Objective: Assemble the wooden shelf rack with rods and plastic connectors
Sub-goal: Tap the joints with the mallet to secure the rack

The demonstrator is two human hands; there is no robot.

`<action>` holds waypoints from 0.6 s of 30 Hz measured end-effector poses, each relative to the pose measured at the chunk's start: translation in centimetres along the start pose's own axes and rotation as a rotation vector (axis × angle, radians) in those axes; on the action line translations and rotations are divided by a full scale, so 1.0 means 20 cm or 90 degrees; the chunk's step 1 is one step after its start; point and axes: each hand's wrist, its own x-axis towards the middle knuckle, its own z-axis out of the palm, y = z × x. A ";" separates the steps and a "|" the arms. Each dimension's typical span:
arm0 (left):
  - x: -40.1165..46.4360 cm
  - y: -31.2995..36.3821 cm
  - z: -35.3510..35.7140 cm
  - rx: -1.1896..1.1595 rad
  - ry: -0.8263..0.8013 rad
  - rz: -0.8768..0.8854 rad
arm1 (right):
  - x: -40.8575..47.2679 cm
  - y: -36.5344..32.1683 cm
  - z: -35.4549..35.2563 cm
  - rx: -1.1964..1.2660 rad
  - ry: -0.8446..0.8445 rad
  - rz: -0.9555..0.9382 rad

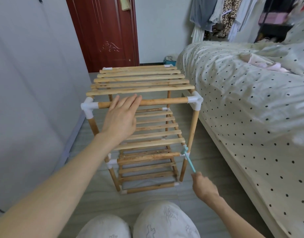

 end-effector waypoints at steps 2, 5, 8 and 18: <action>-0.02 -0.09 -0.03 0.021 -0.004 0.010 | 0.02 0.01 0.01 0.091 0.099 -0.031; -0.07 -0.23 -0.06 0.037 -0.004 -0.049 | 0.06 -0.02 -0.02 0.129 0.175 -0.084; -0.14 -0.35 -0.07 -0.006 0.013 -0.106 | 0.10 -0.06 -0.02 0.002 -0.057 0.001; -0.12 -0.38 -0.08 -0.101 0.097 -0.123 | 0.06 -0.38 0.00 0.120 -0.110 -0.238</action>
